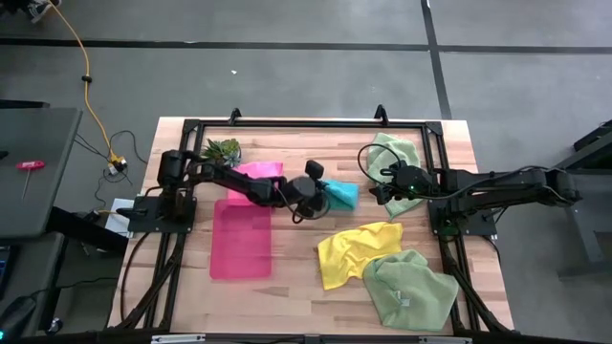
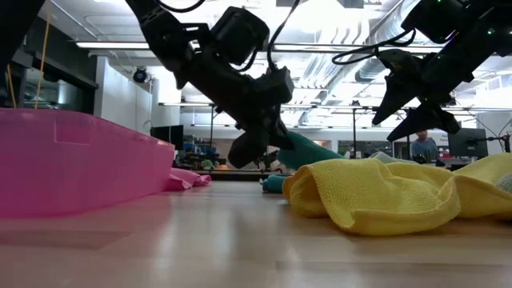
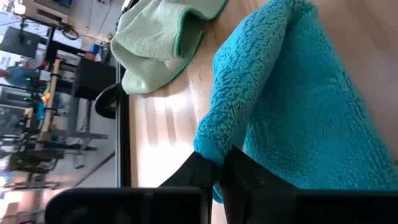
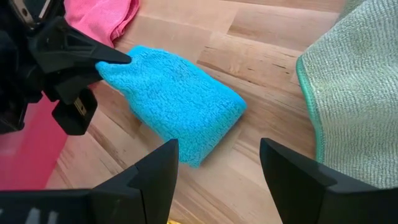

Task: Fold microfiber towels
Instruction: Fold the blue microfiber towel

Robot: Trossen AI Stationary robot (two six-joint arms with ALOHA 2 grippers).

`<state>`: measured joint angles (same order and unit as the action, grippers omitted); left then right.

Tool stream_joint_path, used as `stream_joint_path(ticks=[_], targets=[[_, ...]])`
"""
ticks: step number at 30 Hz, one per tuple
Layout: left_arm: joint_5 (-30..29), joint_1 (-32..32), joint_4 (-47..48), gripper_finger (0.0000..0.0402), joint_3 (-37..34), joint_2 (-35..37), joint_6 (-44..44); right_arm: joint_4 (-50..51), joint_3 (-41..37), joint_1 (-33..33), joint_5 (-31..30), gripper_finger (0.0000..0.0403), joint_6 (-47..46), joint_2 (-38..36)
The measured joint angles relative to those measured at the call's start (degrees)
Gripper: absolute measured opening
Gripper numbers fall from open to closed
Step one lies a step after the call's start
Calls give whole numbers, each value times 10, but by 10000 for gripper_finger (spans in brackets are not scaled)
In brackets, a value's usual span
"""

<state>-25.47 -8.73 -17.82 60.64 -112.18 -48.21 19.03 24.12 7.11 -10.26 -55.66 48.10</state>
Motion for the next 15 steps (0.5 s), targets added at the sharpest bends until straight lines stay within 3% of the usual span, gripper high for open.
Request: stream_joint_path(ticks=[7,15], targets=[[-8,6,62,4,0,0,48,0,0,0,0,216,0,0],[52,10,112,7,0,-4,120,0,0,0,-3,216,2,0]])
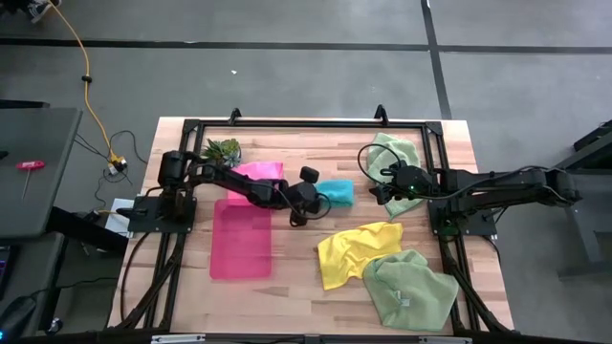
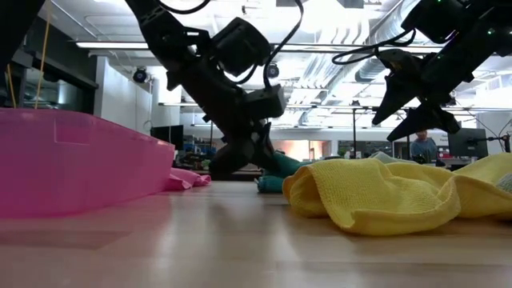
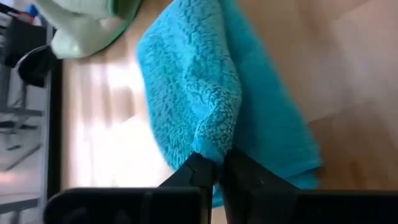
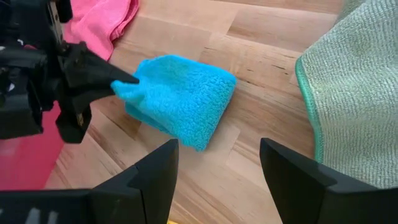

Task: Fold microfiber towels
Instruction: Fold the blue microfiber towel

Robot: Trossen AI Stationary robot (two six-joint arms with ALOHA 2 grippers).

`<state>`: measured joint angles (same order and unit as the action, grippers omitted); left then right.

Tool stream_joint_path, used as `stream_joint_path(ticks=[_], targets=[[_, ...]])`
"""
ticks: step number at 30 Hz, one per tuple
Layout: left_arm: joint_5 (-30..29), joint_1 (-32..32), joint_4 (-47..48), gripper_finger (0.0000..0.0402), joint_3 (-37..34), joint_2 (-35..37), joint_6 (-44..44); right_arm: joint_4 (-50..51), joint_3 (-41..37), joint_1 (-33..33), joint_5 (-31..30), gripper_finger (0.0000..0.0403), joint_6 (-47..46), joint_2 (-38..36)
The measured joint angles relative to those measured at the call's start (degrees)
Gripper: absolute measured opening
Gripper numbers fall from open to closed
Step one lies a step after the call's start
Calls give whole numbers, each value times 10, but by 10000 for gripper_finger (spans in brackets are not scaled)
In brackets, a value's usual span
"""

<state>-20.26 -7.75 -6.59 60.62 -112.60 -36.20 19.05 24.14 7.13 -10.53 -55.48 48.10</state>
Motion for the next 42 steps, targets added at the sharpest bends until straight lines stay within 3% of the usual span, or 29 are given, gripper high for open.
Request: stream_joint_path(ticks=[7,18,23,26,42], targets=[[15,0,6,33,0,0,29,0,0,0,-2,216,1,0],[18,11,8,113,0,0,73,1,0,0,-3,216,5,0],[81,27,14,138,0,0,76,1,0,0,-4,216,13,0],[118,35,22,142,0,0,77,2,0,0,-4,216,16,0],[146,39,32,139,0,59,71,13,0,0,-10,216,20,0]])
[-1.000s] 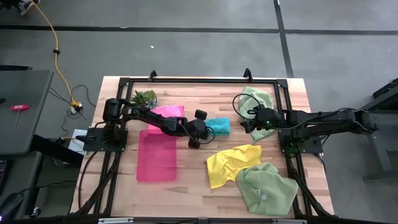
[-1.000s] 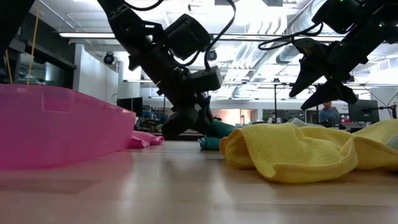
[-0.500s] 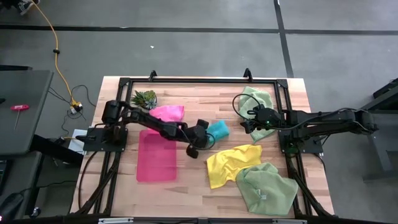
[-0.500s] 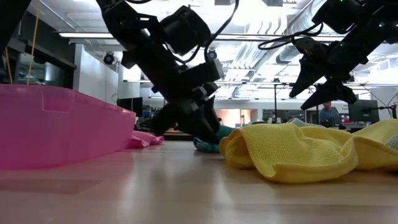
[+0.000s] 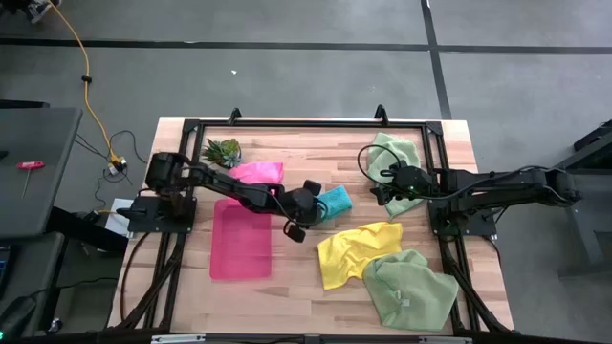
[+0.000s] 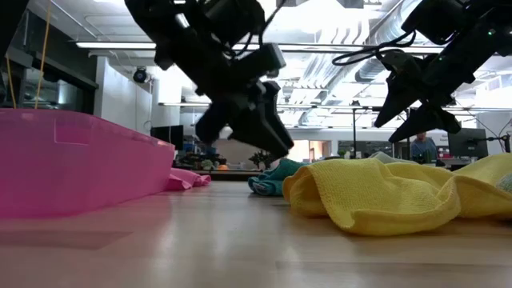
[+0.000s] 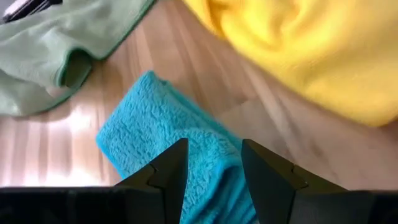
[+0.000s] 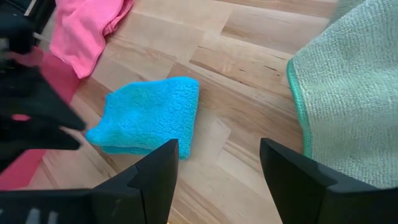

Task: Fold microfiber towels
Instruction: Fold the blue microfiber towel

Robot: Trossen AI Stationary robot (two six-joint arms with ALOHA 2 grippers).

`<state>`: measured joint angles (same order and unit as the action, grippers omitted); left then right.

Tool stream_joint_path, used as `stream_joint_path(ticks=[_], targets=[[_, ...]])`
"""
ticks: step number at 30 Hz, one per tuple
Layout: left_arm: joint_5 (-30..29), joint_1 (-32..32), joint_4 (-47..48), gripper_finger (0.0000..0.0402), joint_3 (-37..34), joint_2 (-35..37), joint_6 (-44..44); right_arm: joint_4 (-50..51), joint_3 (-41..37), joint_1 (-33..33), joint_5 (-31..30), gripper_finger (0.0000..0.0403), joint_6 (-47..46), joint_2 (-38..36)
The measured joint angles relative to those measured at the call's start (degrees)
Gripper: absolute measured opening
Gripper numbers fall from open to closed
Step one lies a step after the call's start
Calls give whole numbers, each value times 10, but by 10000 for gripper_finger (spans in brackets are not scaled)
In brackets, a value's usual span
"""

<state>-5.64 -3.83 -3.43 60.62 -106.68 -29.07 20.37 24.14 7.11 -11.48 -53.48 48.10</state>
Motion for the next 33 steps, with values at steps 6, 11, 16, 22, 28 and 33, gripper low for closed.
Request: stream_joint_path(ticks=[6,11,16,22,28,33], targets=[[22,-14,-28,139,0,38,23,2,0,0,0,216,0,0],[4,-41,-60,139,1,28,87,3,0,0,-4,216,0,0],[20,-36,-58,139,0,-14,139,3,0,0,-4,216,0,0],[23,2,-71,139,0,-70,204,4,0,0,-4,216,2,0],[20,29,-71,139,0,-91,244,4,0,0,-5,216,11,0],[20,27,-71,139,0,-57,244,5,0,0,-6,216,15,0]])
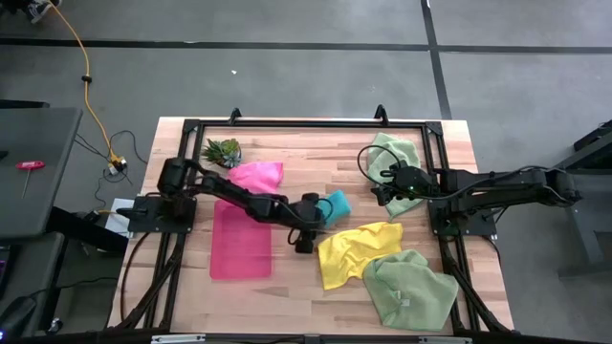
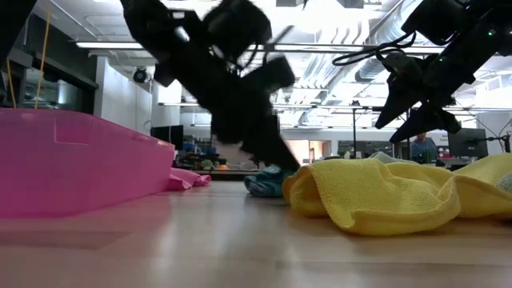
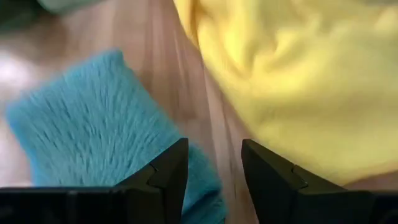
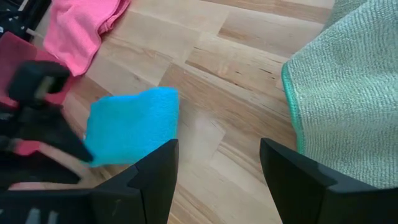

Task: Fold microfiber towels
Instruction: Fold the blue microfiber towel, then put the blue microfiber towel into the red bin

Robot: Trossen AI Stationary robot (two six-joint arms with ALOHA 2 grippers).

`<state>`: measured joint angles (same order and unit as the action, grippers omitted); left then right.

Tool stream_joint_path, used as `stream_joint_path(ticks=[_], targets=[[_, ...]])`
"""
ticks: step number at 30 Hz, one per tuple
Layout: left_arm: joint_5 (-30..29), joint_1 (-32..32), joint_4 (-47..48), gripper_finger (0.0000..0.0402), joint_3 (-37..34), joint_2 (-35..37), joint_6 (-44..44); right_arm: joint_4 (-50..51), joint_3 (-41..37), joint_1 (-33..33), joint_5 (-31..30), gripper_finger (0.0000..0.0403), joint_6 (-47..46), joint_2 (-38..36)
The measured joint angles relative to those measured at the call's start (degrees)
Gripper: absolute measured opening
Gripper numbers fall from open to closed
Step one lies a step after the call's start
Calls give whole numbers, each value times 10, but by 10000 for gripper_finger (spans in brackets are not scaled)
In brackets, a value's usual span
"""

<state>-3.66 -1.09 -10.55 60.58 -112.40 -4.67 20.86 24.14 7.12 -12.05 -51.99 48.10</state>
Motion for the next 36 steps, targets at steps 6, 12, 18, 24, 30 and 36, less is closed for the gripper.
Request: stream_joint_path(ticks=[6,12,18,24,30,36], targets=[[-1,-26,-1,139,0,68,-46,1,0,0,0,216,0,0],[-47,-87,41,140,15,124,44,1,0,0,0,216,0,0],[74,-151,101,167,23,84,146,4,0,0,-14,216,-1,0],[122,-157,94,217,28,41,196,7,0,0,-15,216,-4,0],[116,-149,108,254,63,-5,206,7,0,0,-15,216,0,0],[119,-137,171,258,100,-53,181,8,0,0,-15,216,-2,0]])
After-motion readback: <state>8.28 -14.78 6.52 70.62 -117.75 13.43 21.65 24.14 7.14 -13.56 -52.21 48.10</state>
